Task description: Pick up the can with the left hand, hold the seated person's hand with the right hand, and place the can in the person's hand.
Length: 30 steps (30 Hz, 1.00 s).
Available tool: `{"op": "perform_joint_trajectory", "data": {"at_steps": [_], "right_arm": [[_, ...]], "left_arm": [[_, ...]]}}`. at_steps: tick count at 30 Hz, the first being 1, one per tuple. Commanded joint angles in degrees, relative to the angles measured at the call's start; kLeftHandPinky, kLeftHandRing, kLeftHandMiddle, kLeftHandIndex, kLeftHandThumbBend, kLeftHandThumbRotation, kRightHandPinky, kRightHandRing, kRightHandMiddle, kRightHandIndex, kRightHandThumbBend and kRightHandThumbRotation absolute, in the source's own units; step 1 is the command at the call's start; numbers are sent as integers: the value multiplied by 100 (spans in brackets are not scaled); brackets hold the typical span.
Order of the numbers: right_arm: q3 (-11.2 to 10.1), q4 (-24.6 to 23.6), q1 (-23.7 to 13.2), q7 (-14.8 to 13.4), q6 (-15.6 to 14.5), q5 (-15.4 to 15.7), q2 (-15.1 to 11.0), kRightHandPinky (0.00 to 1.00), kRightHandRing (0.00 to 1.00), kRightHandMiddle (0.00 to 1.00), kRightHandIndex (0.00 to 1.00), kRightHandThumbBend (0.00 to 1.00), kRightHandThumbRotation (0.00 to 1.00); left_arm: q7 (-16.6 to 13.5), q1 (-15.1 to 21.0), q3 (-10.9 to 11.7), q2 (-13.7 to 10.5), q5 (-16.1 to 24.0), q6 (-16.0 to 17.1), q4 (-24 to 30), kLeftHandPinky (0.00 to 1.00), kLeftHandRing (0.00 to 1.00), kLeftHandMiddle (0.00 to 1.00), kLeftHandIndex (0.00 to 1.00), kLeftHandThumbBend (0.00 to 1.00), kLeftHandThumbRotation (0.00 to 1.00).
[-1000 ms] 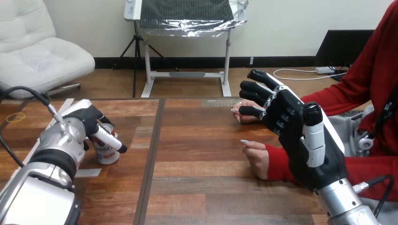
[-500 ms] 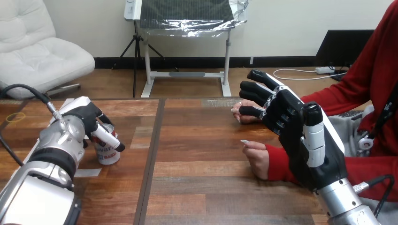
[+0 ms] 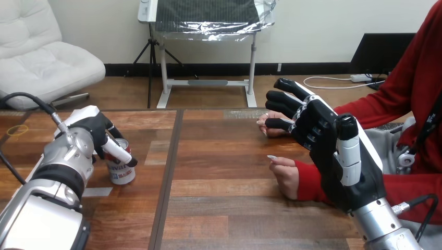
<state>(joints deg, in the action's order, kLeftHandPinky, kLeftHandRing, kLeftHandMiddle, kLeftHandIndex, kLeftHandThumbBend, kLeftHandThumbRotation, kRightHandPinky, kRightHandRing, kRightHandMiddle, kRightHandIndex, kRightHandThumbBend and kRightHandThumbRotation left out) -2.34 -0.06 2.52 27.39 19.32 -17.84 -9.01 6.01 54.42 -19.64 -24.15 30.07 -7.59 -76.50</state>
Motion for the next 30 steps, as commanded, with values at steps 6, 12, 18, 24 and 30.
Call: {"op": "perform_joint_trajectory", "data": {"at_steps": [6, 12, 18, 24, 30], "right_arm": [[-46, -84, -305, -12, 76, -34, 19, 76, 85, 84, 87, 89, 100], [-40, -100, -305, -8, 38, -32, 2, 77, 86, 85, 87, 90, 100], [-40, -102, -305, -19, 36, -29, 9, 77, 86, 85, 87, 90, 100], [-43, -103, -303, -19, 23, -40, 8, 77, 86, 85, 87, 89, 100], [-46, -122, -289, -63, 22, -8, 18, 77, 86, 85, 87, 90, 100]], "left_arm": [[-135, 369, -48, -112, 75, 99, 151, 38, 48, 55, 58, 72, 0], [-123, 382, -76, -116, 104, 81, 146, 37, 47, 54, 58, 71, 0], [-110, 382, -106, -127, 134, 93, 130, 37, 47, 54, 58, 71, 0], [-77, 395, -170, -132, 202, 84, 128, 37, 47, 54, 59, 70, 0], [-22, 407, -229, -140, 294, 88, 124, 35, 44, 52, 58, 69, 0]]}}
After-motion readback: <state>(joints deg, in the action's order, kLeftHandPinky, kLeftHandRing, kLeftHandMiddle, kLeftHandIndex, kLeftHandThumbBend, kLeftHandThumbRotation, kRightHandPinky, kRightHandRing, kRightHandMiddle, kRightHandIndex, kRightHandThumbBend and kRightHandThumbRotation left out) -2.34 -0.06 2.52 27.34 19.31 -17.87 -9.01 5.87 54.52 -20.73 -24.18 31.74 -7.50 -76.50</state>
